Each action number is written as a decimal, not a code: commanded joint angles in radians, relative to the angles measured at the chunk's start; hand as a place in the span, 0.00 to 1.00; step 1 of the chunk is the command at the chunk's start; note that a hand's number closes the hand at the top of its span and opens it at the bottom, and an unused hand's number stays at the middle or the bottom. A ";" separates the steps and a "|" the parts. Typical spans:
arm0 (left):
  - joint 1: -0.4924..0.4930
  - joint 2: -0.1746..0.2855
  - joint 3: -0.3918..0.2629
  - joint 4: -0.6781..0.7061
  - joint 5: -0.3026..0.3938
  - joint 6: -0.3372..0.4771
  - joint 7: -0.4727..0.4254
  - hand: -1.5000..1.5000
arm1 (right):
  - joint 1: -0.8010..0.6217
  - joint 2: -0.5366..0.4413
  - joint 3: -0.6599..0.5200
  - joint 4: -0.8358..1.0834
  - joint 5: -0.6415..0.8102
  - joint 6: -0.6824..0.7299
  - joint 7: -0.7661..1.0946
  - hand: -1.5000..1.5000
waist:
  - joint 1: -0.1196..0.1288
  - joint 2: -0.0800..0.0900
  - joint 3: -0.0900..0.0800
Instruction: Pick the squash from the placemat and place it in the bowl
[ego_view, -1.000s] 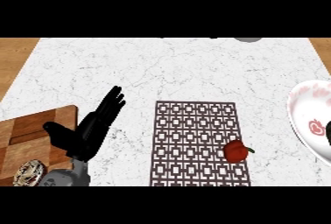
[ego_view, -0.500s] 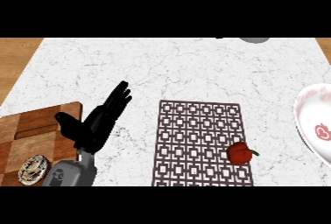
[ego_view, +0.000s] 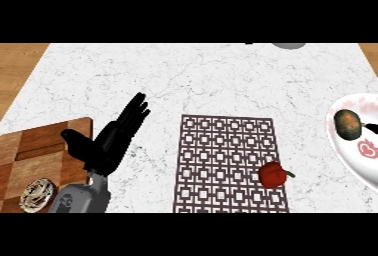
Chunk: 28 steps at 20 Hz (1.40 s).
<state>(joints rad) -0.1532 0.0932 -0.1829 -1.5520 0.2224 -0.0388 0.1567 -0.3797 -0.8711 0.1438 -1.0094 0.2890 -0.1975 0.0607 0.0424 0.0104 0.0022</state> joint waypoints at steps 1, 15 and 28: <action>-0.001 0.000 0.014 -0.034 0.009 0.018 0.052 0.50 | -0.093 0.080 -0.071 0.132 -0.065 0.016 -0.131 0.00 | -0.015 -0.005 0.000; 0.094 0.008 0.041 -0.037 0.005 0.017 -0.022 0.50 | 0.322 0.158 -0.543 -0.242 -0.677 0.273 -0.560 0.00 | -0.104 -0.027 -0.003; 0.130 0.034 0.079 -0.098 0.011 0.038 0.016 0.50 | 1.105 0.346 -0.883 -0.534 -0.835 0.754 -0.990 1.00 | -0.165 -0.033 -0.001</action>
<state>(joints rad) -0.0196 0.1310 -0.1082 -1.6323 0.2375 -0.0214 0.1528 0.5167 -0.6031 -0.6640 -1.5114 -0.5497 0.3953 -0.7463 -0.1033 -0.0206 -0.0013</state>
